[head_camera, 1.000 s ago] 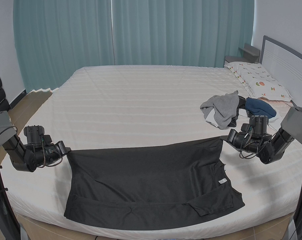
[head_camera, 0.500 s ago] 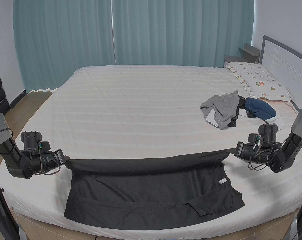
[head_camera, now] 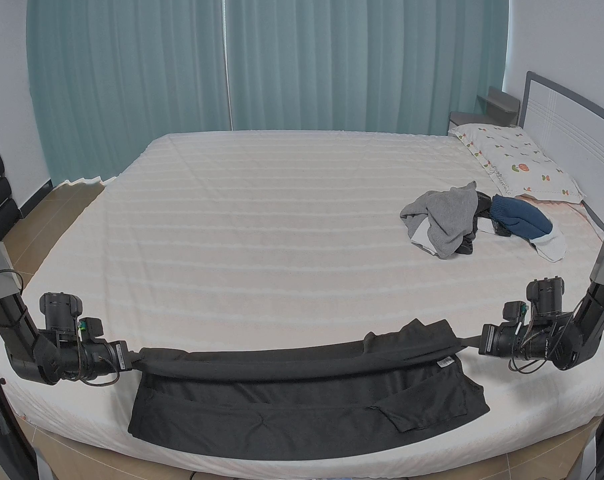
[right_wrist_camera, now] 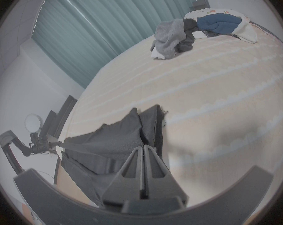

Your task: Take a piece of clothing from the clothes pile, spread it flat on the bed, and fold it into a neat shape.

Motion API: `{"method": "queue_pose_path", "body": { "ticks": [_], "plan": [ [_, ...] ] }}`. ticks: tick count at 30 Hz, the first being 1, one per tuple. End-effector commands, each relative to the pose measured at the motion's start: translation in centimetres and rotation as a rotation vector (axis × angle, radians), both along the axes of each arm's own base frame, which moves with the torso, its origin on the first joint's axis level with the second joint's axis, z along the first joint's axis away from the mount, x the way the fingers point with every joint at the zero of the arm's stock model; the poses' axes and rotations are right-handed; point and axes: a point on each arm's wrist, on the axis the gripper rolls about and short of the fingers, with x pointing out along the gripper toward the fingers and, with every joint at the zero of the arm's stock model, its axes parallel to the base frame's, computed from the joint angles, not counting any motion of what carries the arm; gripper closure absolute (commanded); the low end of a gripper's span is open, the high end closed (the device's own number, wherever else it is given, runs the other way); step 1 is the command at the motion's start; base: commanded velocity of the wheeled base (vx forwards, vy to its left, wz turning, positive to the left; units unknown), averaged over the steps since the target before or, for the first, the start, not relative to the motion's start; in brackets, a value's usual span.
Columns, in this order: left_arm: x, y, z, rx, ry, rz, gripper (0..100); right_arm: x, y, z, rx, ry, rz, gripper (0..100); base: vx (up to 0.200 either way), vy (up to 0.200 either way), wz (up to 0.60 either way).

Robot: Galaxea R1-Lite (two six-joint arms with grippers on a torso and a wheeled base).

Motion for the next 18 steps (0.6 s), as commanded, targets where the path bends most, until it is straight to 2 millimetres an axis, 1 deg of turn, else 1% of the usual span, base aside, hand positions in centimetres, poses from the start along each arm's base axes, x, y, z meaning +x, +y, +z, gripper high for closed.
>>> {"method": "queue_pose_path", "body": {
  "ticks": [1, 8, 18],
  "plan": [
    [-0.8, -0.2, -1.0, -0.005, 0.051, -0.006, 100, -0.8, 0.0, -1.9, -0.025, 0.067, 0.022, 100, 0.0, 0.0, 0.0],
    [-1.1, -0.3, -1.4, -0.01, 0.077, -0.006, 100, -1.2, 0.0, -2.6, -0.03, 0.101, 0.028, 100, 0.0, 0.0, 0.0],
    [-1.6, -0.5, -1.7, -0.013, 0.101, -0.012, 100, -1.2, 0.1, -3.3, -0.042, 0.114, 0.044, 100, 0.0, 0.0, 0.0]
  ]
}}
